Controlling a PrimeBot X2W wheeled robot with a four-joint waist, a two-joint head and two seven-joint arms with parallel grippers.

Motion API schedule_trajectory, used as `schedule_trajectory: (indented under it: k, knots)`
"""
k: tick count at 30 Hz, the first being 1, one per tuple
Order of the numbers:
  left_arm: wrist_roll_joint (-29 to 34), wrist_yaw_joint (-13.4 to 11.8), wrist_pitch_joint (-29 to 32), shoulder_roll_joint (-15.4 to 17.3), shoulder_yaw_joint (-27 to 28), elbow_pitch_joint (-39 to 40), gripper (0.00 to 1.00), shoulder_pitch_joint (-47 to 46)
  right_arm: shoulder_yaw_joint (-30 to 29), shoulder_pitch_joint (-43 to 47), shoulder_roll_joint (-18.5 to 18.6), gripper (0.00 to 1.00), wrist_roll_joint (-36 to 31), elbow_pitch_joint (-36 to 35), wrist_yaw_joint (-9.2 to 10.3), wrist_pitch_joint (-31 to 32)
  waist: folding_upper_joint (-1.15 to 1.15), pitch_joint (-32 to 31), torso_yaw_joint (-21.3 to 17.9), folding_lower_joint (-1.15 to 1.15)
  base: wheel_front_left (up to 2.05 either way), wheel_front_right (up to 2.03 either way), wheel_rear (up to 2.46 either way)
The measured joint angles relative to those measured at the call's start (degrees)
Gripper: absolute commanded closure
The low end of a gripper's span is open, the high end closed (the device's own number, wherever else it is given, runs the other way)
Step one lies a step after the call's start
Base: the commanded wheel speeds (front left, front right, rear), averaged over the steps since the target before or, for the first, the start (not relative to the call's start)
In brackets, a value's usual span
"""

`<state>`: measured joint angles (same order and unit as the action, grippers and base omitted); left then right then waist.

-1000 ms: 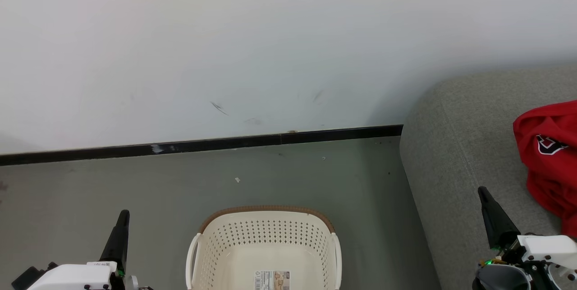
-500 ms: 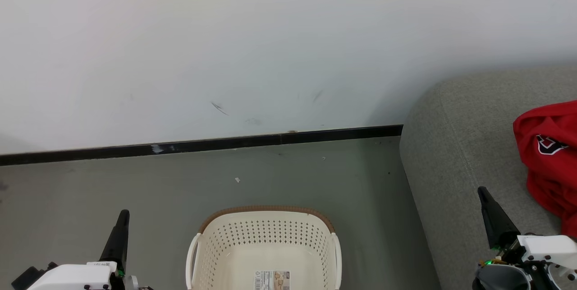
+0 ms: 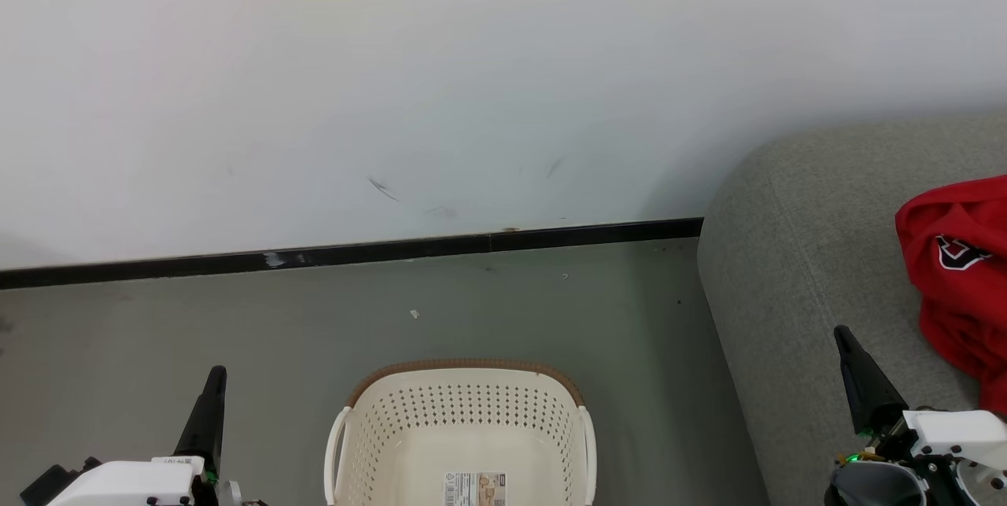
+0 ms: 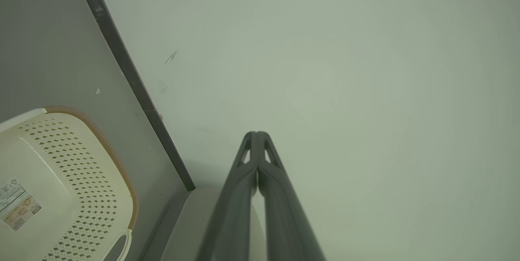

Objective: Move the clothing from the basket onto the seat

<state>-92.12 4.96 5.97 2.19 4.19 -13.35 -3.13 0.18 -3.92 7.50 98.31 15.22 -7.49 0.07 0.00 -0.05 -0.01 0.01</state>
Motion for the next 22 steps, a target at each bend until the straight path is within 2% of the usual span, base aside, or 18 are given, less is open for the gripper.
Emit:
schedule_trajectory:
  k: [22]
  knots:
    - [0.0, 0.07, 0.0, 0.0, 0.0, -0.02, 1.0, -0.01, 0.07, 0.0, 0.02, 1.0, 0.0, 0.01, 0.0, -0.01, 0.0, 0.0, 0.0, 0.0, 0.0, 0.0, 0.0]
